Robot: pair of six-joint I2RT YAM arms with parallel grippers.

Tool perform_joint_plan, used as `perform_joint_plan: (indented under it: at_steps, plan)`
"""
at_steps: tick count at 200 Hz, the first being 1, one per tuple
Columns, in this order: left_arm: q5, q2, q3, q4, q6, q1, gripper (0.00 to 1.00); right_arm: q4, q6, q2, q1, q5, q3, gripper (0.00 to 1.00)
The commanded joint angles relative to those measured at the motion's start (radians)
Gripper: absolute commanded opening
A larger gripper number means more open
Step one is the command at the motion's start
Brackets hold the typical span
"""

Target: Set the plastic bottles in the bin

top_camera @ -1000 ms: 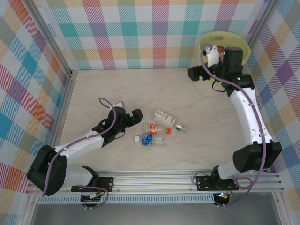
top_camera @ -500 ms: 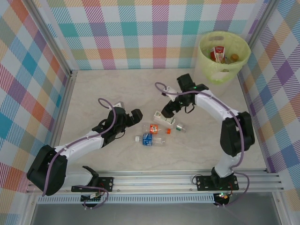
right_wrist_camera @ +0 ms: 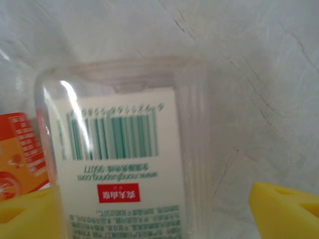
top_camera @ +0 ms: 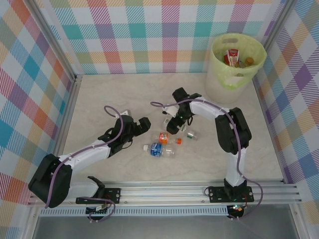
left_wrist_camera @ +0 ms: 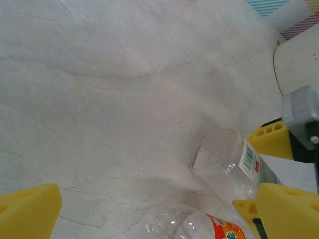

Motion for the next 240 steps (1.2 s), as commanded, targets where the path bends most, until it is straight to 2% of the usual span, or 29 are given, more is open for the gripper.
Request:
perform_joint_plan:
  at_steps: [1,38,78,89,106,126,138,148,173,186,220,240]
  plan:
    - [-0.014,-0.011,-0.007,0.001,-0.008,0.013,1.0,0.019,0.005,0.031,0.012,0.064,0.012,0.89]
    - [-0.013,-0.009,-0.006,0.0,-0.012,0.014,1.0,0.053,0.021,0.034,0.012,0.075,0.004,0.83]
    - [0.023,-0.015,0.005,-0.05,-0.045,0.013,1.0,0.094,0.033,-0.018,0.01,0.086,-0.016,0.61]
    - [0.054,-0.024,0.028,-0.145,-0.092,0.012,1.0,0.12,0.049,-0.045,0.007,0.106,-0.027,0.58]
    - [0.056,-0.049,0.087,-0.428,-0.179,-0.006,1.0,0.146,0.091,-0.094,-0.002,0.125,-0.038,0.56]
    - [0.071,-0.134,0.1,-0.669,-0.215,-0.085,1.0,0.186,0.157,-0.187,-0.011,0.149,-0.062,0.56]
    - [0.076,-0.211,0.087,-0.736,-0.223,-0.145,1.0,0.231,0.195,-0.255,-0.019,0.157,-0.098,0.56]
    - [0.105,-0.276,0.05,-0.709,-0.212,-0.19,1.0,0.27,0.231,-0.309,-0.027,0.174,-0.128,0.56]
    - [0.205,-0.367,-0.087,-0.479,-0.191,-0.251,1.0,0.339,0.331,-0.437,-0.059,0.194,-0.183,0.55]
    - [0.209,-0.329,-0.103,-0.444,-0.152,-0.292,1.0,0.363,0.369,-0.494,-0.083,0.186,-0.196,0.55]
    - [0.135,-0.14,-0.032,-0.424,-0.004,-0.502,1.0,0.4,0.399,-0.625,-0.158,0.111,-0.183,0.55]
    - [0.075,-0.086,-0.005,-0.411,0.033,-0.564,1.0,0.415,0.435,-0.668,-0.24,0.094,-0.125,0.55]
